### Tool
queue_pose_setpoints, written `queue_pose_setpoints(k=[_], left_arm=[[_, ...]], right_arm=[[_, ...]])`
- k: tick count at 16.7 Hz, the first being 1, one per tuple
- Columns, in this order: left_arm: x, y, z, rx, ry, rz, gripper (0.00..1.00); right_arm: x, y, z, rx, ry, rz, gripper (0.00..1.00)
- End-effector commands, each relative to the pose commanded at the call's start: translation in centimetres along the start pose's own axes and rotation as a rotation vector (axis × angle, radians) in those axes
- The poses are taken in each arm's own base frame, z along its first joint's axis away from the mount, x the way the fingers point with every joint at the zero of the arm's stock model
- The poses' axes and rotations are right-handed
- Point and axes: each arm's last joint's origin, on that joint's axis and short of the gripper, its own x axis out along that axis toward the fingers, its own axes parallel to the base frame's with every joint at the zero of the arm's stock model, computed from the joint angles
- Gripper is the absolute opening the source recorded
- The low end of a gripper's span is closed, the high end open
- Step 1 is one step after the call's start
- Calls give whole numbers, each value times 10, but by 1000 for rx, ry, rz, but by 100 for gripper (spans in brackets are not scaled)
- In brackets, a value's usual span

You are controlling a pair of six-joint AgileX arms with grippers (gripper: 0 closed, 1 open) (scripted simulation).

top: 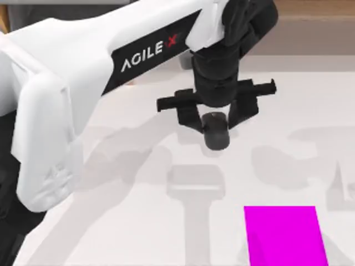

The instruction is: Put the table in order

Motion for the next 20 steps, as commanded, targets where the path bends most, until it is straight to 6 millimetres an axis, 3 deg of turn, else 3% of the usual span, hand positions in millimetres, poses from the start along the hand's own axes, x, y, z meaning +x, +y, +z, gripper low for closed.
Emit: queue_pose_setpoints(k=[3,5,8,20], left_arm=[[34,-56,-79,59,22,59,0],[45,-78,-123,85,7,76,0],[50,-95,-163,95,-21,73,0],[49,-97,-179,127,-42,105,0]], right_arm=[[0,0,0,0,0,0,100],[0,0,0,0,0,0,100],[0,0,0,0,0,0,100],[0,0,0,0,0,0,100]])
